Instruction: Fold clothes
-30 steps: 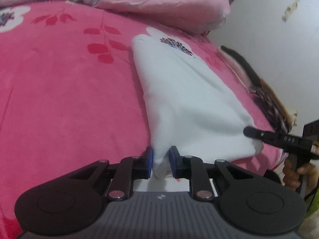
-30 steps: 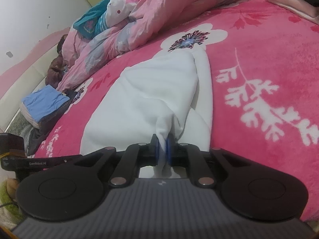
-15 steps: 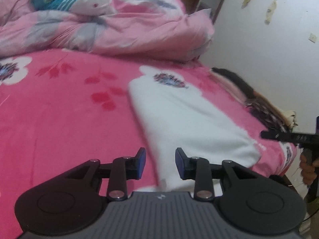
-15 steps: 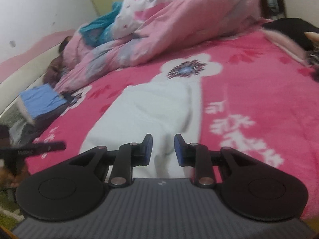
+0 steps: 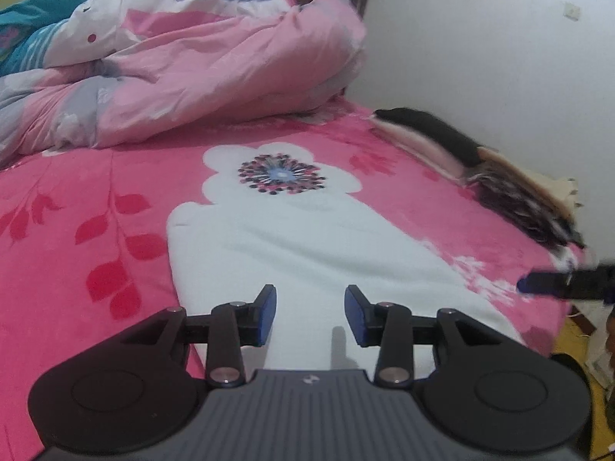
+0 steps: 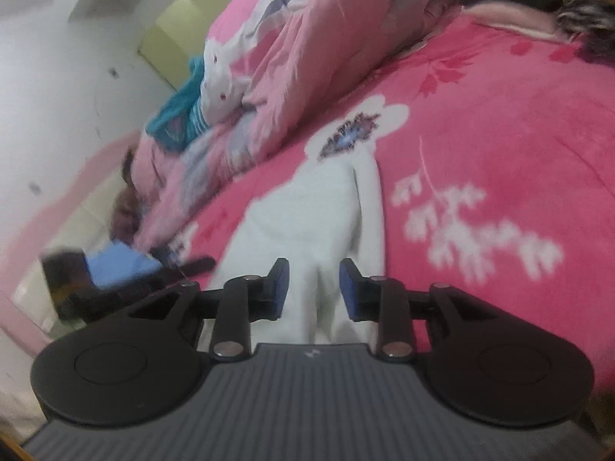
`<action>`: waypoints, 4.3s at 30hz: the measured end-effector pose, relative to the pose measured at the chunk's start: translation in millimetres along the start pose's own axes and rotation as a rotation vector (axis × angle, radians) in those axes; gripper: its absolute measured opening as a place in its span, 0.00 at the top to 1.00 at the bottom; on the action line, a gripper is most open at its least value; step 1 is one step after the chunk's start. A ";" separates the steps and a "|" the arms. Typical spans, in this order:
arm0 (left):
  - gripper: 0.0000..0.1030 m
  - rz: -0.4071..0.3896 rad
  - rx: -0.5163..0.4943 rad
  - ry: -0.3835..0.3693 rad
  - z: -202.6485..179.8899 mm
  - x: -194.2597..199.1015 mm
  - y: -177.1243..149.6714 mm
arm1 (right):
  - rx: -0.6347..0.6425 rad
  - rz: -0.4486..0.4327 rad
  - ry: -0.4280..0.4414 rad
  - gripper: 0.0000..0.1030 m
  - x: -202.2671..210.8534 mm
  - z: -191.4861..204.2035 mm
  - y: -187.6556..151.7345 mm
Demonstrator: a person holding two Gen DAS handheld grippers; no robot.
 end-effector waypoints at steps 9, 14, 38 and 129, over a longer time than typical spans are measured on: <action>0.61 0.001 0.096 -0.008 27.6 -18.6 -11.1 | 0.005 0.194 0.086 0.59 -130.3 -46.4 70.4; 0.61 -0.022 0.108 -0.038 36.7 -17.9 -14.9 | 0.065 0.260 0.085 0.62 -177.4 -54.0 78.6; 0.49 0.014 0.272 -0.144 29.0 -48.6 22.2 | 0.797 0.204 0.132 0.76 -152.3 97.6 16.8; 0.47 0.006 -0.206 0.039 -22.5 55.7 -86.6 | 0.094 0.035 -0.065 0.81 -36.8 25.4 8.4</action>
Point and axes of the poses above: each gripper's, at about its wrist camera, not at the fingertips, and x roughly against the way its jaws point, z to its left, y to its top, the point moved 1 cm from there along -x, roughly the way its jaws point, and after that the axes turned 13 degrees about x, right-handed, at the moved point
